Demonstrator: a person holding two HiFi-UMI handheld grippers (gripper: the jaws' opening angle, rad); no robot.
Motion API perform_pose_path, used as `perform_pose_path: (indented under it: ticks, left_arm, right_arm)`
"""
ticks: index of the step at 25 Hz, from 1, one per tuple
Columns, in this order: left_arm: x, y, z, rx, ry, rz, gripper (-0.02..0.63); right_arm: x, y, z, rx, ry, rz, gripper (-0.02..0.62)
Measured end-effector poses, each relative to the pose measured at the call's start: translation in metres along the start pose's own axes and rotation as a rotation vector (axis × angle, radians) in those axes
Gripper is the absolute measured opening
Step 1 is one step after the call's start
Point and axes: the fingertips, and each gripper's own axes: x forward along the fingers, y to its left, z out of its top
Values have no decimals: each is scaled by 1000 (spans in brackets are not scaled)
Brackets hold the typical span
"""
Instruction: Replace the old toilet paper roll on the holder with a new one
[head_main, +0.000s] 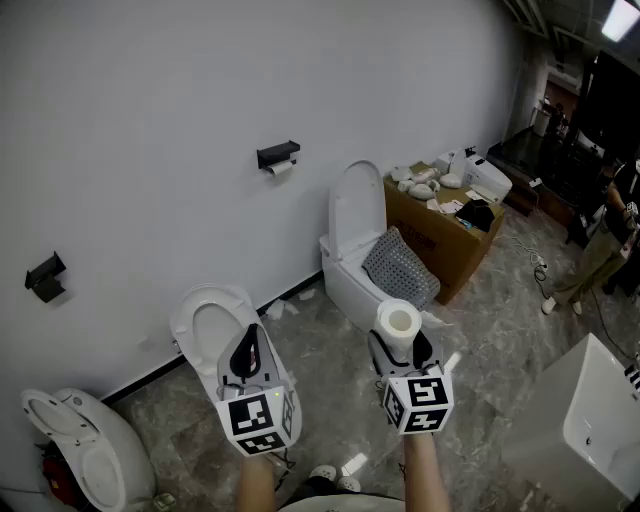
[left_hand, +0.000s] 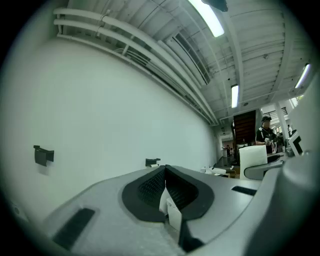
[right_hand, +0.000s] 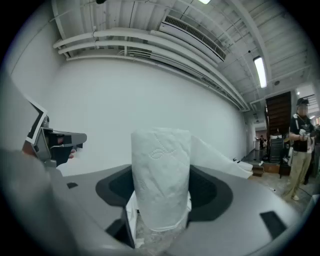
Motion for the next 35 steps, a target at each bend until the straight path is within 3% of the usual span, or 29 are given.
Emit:
perform_pose_path:
  ticks: [17, 27, 30, 35]
  left_arm:
    - [14, 7, -4, -9, 9, -2, 9]
    - [48, 26, -10, -15, 6, -3, 17]
    - [56, 27, -12, -3, -3, -20, 143]
    - [70, 35, -15, -4, -13, -26, 222]
  right_arm:
    - [14, 2, -5, 23, 5, 1, 301]
    - [46, 0, -8, 43, 6, -41, 301]
    - [51, 2, -12, 48, 11, -47, 301]
    - [66, 5, -17, 49, 23, -50, 301]
